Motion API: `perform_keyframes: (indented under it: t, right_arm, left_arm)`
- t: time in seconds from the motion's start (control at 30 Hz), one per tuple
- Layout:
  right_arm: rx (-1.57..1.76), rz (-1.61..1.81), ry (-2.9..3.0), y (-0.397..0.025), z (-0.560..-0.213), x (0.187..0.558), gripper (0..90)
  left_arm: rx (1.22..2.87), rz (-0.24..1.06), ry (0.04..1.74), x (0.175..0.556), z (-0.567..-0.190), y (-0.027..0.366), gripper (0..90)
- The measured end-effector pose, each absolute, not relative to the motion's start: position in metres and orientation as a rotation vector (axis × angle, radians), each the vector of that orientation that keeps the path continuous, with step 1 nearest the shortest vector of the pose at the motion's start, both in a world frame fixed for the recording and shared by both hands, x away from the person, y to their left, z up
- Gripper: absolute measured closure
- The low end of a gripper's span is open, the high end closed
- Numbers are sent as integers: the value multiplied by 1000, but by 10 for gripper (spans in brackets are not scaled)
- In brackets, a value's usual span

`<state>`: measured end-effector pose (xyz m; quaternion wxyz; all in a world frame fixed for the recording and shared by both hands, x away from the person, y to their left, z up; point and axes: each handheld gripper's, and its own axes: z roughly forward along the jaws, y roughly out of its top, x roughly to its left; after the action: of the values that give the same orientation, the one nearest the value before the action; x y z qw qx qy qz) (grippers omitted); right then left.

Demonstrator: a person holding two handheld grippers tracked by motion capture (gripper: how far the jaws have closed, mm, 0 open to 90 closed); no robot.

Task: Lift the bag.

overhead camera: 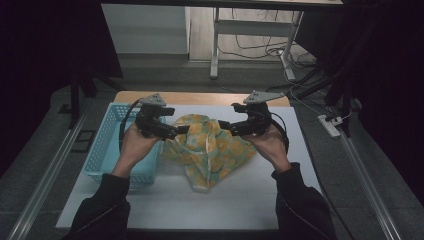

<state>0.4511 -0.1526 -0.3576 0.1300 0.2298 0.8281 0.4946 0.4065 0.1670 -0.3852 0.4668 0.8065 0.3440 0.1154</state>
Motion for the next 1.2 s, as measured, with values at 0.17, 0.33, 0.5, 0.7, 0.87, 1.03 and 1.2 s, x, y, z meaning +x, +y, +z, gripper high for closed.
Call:
perform_keyframes:
  t: [0.17,0.33,0.5,0.7,0.87,1.03,1.2]
  right_arm:
    - [687,1446,2416,-158,-368,446,145]
    - [687,1426,2433,-163,-380,440,126]
    - [701,1432,2436,-169,-392,434,84]
    - [718,1388,2448,-178,-405,428,28]
    - [736,1378,2475,-187,-415,421,29]
    - [749,1352,2488,-198,-426,411,19]
    - [766,1292,2487,-208,-441,398,0]
  left_arm:
    - [1961,253,854,397,-396,175,51]
    - [1952,226,867,386,-408,181,13]
    - [1946,202,879,375,-418,188,0]
    - [1935,196,885,359,-429,195,0]
    - [1939,200,890,345,-439,201,0]
    - [1947,188,902,331,-450,206,0]
    - [1923,176,929,316,-463,212,0]
